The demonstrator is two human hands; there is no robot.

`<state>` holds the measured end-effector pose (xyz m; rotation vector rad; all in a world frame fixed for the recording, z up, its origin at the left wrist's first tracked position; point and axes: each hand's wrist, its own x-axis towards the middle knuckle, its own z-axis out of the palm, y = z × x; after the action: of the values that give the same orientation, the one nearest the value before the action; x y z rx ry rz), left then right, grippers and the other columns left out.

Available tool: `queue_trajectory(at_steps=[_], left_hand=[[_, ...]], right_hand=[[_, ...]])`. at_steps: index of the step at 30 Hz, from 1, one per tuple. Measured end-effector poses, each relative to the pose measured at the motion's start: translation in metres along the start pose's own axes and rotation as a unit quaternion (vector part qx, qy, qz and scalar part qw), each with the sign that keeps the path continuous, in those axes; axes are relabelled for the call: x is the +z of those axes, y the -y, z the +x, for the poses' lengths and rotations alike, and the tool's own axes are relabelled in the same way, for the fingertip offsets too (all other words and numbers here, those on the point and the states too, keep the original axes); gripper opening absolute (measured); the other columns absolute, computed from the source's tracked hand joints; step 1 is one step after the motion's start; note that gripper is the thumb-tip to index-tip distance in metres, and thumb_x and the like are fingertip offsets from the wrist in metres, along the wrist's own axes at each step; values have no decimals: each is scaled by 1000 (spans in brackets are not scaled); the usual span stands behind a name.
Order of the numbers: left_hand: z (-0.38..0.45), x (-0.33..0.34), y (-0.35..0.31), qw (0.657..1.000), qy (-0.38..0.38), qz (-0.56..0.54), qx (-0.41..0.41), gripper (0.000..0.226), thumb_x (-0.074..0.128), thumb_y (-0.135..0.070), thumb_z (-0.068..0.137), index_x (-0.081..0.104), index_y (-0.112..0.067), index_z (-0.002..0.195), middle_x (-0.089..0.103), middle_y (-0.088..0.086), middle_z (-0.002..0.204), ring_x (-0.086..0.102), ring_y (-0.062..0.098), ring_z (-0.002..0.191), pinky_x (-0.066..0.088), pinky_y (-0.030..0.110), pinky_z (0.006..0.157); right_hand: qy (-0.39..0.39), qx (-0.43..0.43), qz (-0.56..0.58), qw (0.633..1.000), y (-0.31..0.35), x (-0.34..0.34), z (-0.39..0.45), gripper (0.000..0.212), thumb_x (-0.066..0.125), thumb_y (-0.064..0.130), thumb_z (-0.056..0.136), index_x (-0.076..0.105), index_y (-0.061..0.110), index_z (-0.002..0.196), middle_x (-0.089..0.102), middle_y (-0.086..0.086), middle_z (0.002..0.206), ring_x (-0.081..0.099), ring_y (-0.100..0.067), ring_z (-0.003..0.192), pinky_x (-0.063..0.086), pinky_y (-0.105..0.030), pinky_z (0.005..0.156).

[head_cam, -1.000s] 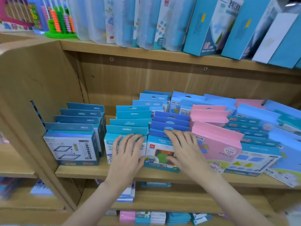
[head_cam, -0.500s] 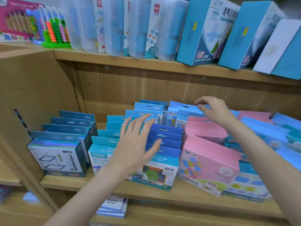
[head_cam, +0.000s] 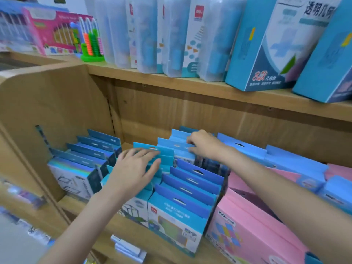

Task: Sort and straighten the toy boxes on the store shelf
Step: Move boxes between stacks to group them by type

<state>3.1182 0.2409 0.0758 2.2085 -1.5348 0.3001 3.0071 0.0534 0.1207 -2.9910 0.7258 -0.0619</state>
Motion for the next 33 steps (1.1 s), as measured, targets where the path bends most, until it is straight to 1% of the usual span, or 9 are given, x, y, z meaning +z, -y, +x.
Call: queue_trajectory(at_steps=[5,8,10,14,18,21,23,29,33], left_hand=[[-1,6,0,997,-79,-8,4,50,23,-41,91,68,-20,99,68,-6,97,60,20,91,36,34,86],[0,9,-2,994,-112,3,7,44,26,-33,92,67,-16,90,68,-4,87,61,21,78,31,30,81],[2,11,-3,993,-114,9,7,44,26,-32,92,66,-15,88,68,-2,84,60,21,75,30,31,82],[6,14,0,993,-114,2,16,46,25,-32,93,67,-13,94,68,-1,89,60,20,81,30,33,91],[-3,7,-4,980,-184,-52,52,37,31,-25,93,64,-10,100,64,1,103,52,13,98,23,35,103],[-15,0,-15,967,-230,-99,52,33,35,-21,91,63,-9,101,61,4,108,50,17,102,24,37,100],[-23,-3,-14,957,-254,-142,11,31,35,-18,90,62,-9,101,59,6,109,49,20,102,26,37,95],[-60,8,10,939,-248,-230,-57,31,36,-8,84,58,-5,105,50,10,112,42,23,109,30,37,94],[-78,11,19,951,-212,-219,-59,30,42,3,85,55,-4,111,46,14,117,38,27,114,27,28,97]], right_hand=[[-121,53,61,989,-23,-17,-17,14,47,14,92,56,5,99,63,-23,100,59,-40,93,49,-42,78],[-163,43,100,981,-29,-33,-29,8,47,14,92,54,10,92,65,-20,95,64,-35,81,47,-32,68],[-175,32,108,978,-28,-38,-37,6,47,15,92,52,13,90,66,-21,92,65,-36,76,51,-36,68],[-230,27,94,968,-26,-44,-61,7,47,17,93,52,13,92,66,-19,87,63,-37,79,50,-42,74],[-323,31,73,943,-29,-56,-99,9,49,11,92,55,5,95,66,-20,83,61,-37,77,43,-38,68],[-403,71,78,909,-30,-68,-135,9,51,8,90,56,1,91,65,-19,77,48,-25,62,24,-26,59],[-440,91,78,890,-25,-73,-159,12,51,9,89,57,0,92,62,-16,76,41,-17,63,22,-24,59],[-472,125,91,868,-11,-80,-218,12,48,21,90,56,13,92,65,-20,86,60,-42,70,45,-34,62],[-456,137,129,870,3,-81,-237,15,50,40,89,54,25,90,67,-18,89,62,-43,73,50,-57,64]])
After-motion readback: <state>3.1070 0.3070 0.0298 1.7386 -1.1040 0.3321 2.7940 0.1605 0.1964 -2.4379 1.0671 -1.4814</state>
